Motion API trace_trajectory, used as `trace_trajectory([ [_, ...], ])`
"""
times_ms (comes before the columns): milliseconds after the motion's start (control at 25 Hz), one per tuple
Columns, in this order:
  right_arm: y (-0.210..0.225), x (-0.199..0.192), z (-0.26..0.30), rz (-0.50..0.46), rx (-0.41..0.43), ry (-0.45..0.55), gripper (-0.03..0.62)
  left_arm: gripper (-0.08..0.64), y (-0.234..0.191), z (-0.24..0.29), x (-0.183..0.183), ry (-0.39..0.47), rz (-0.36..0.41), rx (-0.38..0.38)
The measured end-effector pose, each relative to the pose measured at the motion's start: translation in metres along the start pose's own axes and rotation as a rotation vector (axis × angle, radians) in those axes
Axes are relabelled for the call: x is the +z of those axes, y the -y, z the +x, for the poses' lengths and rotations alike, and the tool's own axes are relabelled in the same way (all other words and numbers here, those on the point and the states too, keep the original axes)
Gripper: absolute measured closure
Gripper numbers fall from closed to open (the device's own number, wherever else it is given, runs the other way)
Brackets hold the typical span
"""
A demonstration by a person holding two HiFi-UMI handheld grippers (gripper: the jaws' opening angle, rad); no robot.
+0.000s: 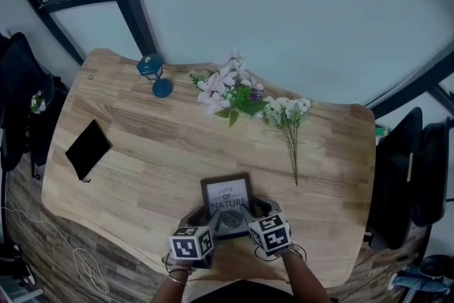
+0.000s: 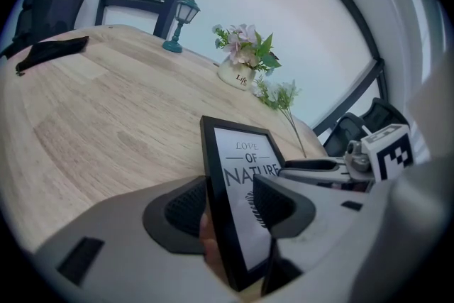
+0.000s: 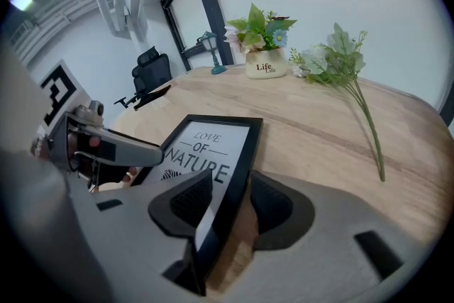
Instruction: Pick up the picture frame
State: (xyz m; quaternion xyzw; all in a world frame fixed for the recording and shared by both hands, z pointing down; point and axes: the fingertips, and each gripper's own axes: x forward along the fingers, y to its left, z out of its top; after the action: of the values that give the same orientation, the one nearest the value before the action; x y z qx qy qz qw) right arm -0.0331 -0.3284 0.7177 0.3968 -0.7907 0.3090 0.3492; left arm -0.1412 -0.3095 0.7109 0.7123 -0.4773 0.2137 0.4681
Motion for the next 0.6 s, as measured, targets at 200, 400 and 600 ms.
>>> trace_trajectory([
  [200, 0.0005, -0.0012, 0.0004, -0.002, 0.003, 0.008, 0.446, 0.393, -0.0028, 0.0017, -0.0024, 0.009, 0.051, 0.061],
  [400, 0.0013, -0.0009, 0.0004, -0.010, 0.005, 0.026, 0.446, 0.407, -0.0044, 0.0029, -0.0029, 0.014, 0.087, 0.101],
  [600, 0.0026, -0.0013, 0.0006, 0.004, -0.013, 0.034, 0.446, 0.433, -0.0065, 0.0033, -0.0032, 0.014, 0.106, 0.131],
])
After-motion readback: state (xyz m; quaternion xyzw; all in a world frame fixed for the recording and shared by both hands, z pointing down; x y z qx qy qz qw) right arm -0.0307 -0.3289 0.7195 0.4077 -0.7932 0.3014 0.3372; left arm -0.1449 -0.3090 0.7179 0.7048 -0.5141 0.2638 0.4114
